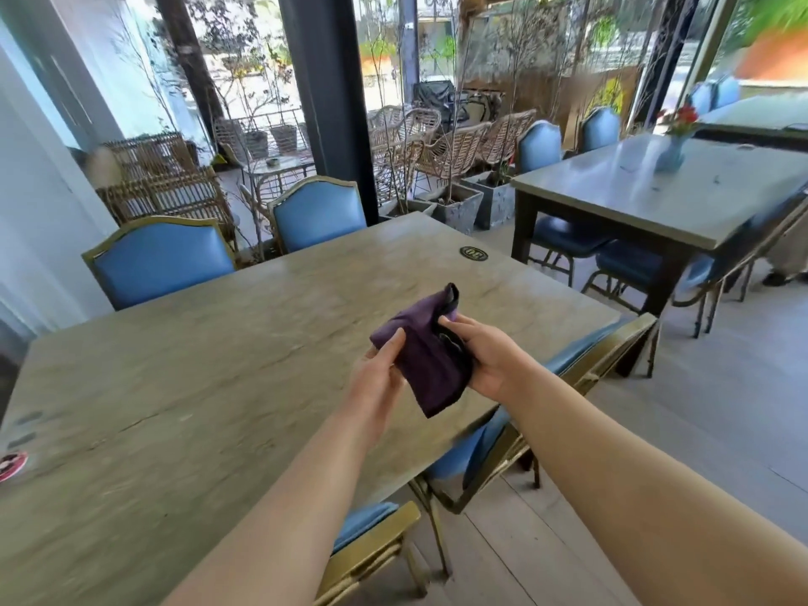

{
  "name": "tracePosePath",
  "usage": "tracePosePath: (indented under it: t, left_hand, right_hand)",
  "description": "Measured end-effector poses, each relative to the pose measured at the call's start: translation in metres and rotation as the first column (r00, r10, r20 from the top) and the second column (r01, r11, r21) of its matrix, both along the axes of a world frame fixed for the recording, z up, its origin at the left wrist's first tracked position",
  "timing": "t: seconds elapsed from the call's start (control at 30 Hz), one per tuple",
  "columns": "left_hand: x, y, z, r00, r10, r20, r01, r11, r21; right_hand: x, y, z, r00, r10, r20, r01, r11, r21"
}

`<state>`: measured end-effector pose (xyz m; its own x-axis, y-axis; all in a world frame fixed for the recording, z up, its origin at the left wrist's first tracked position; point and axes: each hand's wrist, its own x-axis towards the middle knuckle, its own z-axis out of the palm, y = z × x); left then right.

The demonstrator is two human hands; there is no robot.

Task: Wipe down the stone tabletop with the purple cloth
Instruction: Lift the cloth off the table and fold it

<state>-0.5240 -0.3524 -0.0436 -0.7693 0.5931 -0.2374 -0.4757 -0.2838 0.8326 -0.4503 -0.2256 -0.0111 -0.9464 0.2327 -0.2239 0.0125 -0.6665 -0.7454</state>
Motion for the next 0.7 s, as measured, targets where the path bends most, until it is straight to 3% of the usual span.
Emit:
tracePosePath:
  t: [0.13,0.33,0.47,0.7]
  left_hand:
    - [0.0,0.03,0.008,0.98,0.127,-0.153,-0.145,0.983,-0.11]
    - [0.01,0.093,0.017,0.91,0.109,-0.399,-0.269,0.889,-0.37]
    - [0.019,0.143,0.024,0.938,0.1,-0.331,-0.232,0.891,-0.39]
    - [0.034,0.206,0.018,0.986,0.076,-0.149,-0.128,0.916,-0.38]
  right_hand:
    - [-0.001,0.038,0.004,0.992,-0.043,0.117,0.033,0.995,0.091]
    - [0.003,0.113,0.017,0.963,-0.026,0.269,-0.044,0.967,0.252]
    - [0.017,0.159,0.029,0.958,0.074,0.277,-0.202,0.858,0.471]
    - [0.02,0.246,0.02,0.927,-0.057,0.371,-0.196,0.768,0.609]
